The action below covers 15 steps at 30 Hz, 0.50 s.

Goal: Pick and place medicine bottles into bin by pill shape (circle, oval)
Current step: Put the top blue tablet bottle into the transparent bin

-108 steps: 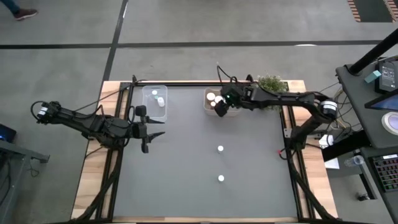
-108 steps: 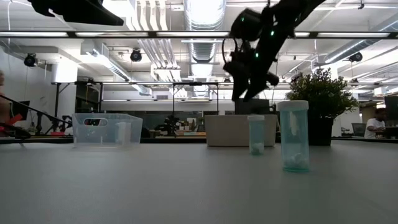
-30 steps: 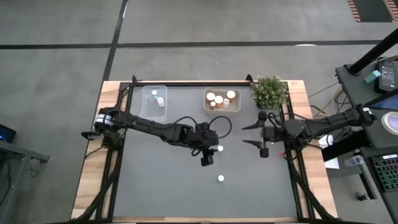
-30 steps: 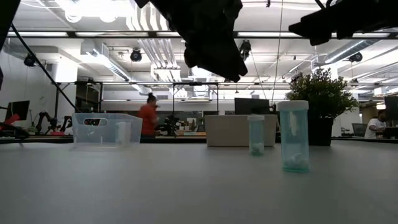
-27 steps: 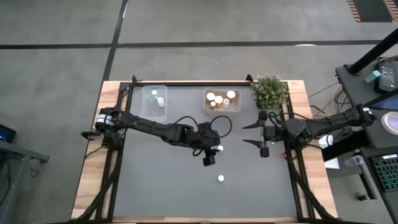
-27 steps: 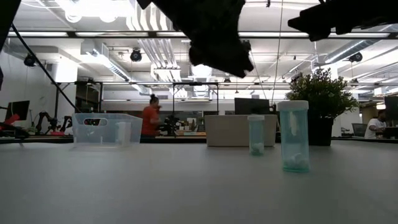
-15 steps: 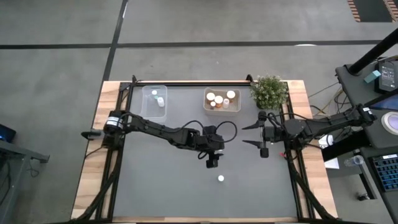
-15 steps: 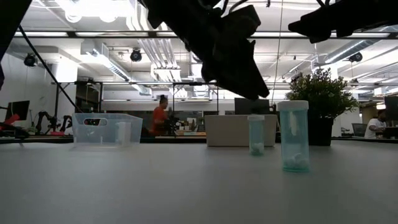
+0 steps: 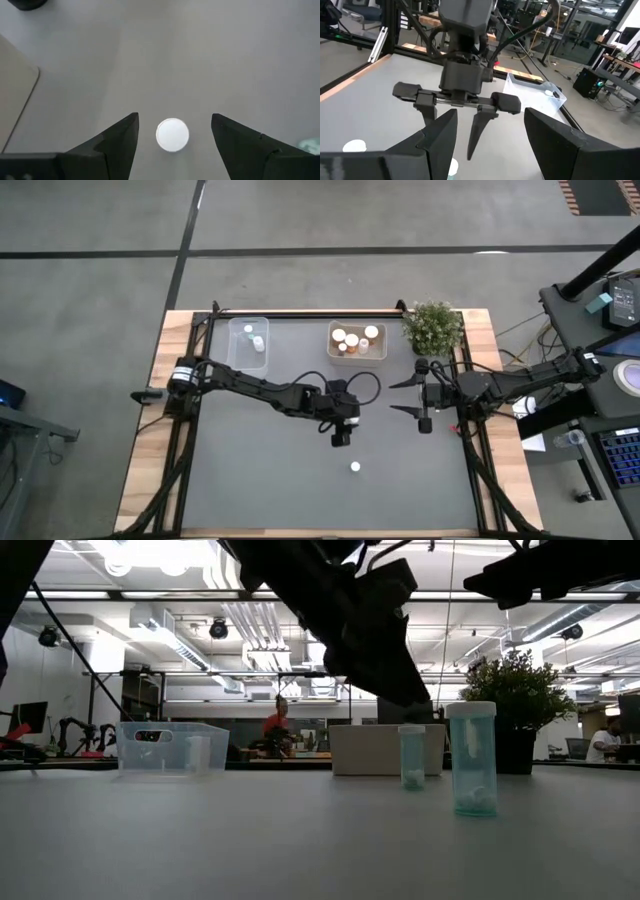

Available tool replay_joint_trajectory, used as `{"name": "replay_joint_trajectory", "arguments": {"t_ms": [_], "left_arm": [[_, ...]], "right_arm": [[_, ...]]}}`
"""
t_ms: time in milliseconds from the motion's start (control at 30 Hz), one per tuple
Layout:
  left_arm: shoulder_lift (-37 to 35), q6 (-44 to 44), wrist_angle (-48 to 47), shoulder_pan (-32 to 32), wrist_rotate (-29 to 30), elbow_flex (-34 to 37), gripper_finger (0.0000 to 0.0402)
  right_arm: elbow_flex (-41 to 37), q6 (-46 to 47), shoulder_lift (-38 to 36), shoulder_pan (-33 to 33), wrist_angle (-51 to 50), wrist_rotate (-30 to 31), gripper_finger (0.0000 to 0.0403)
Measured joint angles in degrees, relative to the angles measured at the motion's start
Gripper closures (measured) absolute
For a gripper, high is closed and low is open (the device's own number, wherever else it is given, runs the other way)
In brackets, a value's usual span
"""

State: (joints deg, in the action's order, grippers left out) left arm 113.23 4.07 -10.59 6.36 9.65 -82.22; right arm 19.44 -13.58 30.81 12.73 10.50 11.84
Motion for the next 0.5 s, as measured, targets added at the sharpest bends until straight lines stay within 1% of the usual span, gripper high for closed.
{"name": "replay_joint_trajectory", "arguments": {"t_ms": [167,300,433,500], "left_arm": [[0.0,0.07,4.11,-0.03,0.02,3.2,0.0167],[0.1,0.07,4.66,-0.16,0.08,4.29,0.0167],[1.1,0.11,7.95,-0.21,-0.57,5.57,0.0167],[2.28,0.12,11.17,-0.21,-0.68,5.69,0.0167]], "right_arm": [[0.0,0.02,0.0,0.0,0.0,0.0,0.0179],[0.0,0.03,0.0,0.0,0.0,0.0,0.0179],[0.0,0.03,0.02,0.0,0.0,0.03,0.0179],[0.02,0.04,0.0,0.0,-0.02,0.14,0.0179]]}}
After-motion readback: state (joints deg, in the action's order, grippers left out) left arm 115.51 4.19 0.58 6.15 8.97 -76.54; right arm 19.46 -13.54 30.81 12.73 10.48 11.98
